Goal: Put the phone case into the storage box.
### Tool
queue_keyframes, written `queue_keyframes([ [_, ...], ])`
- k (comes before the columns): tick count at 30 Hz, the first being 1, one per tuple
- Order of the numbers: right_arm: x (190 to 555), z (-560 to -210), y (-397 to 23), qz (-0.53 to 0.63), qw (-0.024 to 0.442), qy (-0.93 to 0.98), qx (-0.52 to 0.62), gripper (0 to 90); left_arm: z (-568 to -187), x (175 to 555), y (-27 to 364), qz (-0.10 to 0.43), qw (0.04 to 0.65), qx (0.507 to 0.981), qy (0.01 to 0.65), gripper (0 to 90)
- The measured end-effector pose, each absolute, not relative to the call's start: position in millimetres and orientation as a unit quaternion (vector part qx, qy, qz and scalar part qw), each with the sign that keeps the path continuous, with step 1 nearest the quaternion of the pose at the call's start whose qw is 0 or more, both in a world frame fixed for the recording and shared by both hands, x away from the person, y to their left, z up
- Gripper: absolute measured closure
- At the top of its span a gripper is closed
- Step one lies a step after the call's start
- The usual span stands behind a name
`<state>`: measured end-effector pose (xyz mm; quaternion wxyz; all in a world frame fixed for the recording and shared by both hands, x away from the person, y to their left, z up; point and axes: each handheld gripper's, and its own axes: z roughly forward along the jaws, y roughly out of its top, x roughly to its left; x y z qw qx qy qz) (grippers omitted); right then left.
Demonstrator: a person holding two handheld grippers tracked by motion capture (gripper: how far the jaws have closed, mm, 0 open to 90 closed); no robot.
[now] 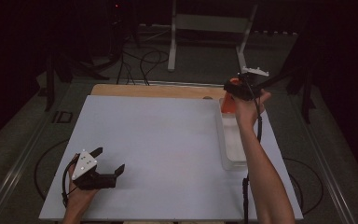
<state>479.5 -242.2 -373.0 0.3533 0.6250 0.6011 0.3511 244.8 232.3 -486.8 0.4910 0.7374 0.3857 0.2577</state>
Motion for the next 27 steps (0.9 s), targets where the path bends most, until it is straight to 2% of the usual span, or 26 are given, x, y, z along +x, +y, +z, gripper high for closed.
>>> queue_keyframes([
  [27, 486.5, -391.2, -242.7, 0.331, 0.346, 0.611, 0.631, 16.7, -487.3, 244.6, 232.6, 0.257, 0.492, 0.737, 0.386, 0.1],
])
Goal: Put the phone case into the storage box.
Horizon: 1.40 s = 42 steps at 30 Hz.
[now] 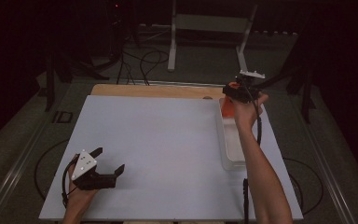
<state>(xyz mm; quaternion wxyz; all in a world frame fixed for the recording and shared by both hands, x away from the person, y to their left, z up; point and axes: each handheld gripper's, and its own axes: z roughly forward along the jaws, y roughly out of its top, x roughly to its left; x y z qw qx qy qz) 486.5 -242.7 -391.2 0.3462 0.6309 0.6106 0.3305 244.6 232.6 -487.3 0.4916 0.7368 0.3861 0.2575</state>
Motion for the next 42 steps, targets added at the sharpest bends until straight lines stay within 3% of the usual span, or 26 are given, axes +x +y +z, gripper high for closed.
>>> queue_keyframes([
  [42, 491.2, -420.7, -241.1, 0.308, 0.333, 0.623, 0.637, 16.6, -487.6, 245.2, 232.5, 0.256, 0.493, 0.736, 0.387, 0.2],
])
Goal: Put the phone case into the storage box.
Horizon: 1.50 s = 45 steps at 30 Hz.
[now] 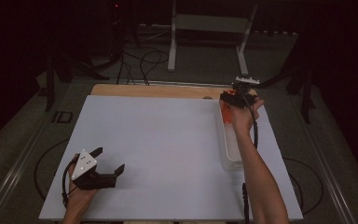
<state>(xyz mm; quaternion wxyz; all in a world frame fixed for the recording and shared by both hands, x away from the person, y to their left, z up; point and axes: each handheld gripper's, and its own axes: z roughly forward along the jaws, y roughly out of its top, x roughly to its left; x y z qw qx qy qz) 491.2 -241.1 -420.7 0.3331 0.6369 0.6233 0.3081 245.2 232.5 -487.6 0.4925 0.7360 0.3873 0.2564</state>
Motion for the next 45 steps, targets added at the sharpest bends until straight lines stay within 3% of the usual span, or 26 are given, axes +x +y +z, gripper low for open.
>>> queue_keyframes([
  [39, 499.1, -429.6, -236.4, 0.307, 0.336, 0.619, 0.64, 15.0, -487.8, 244.9, 232.4, 0.255, 0.496, 0.734, 0.389, 0.1],
  [45, 499.9, -431.4, -241.0, 0.324, 0.322, 0.605, 0.653, 7.4, -487.6, 244.7, 232.4, 0.255, 0.497, 0.732, 0.389, 0.1],
])
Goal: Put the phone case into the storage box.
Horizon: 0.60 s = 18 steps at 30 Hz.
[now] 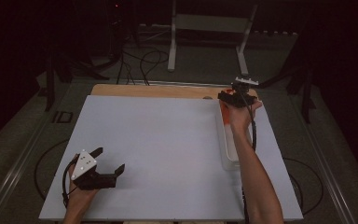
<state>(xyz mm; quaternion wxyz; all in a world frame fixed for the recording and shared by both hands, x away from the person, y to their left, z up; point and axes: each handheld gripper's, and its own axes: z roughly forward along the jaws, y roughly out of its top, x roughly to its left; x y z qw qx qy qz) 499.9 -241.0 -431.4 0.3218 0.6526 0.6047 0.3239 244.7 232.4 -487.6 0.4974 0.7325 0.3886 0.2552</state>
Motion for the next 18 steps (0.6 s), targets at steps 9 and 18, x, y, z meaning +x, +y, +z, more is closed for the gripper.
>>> queue_keyframes([
  [9, 498.9, -427.7, -241.3, 0.334, 0.328, 0.599, 0.649, 7.4, -487.3, 244.4, 232.8, 0.256, 0.498, 0.732, 0.389, 0.2],
  [18, 496.9, -425.9, -243.0, 0.338, 0.325, 0.604, 0.644, 7.5, -487.8, 244.7, 231.7, 0.255, 0.498, 0.732, 0.389, 0.1],
])
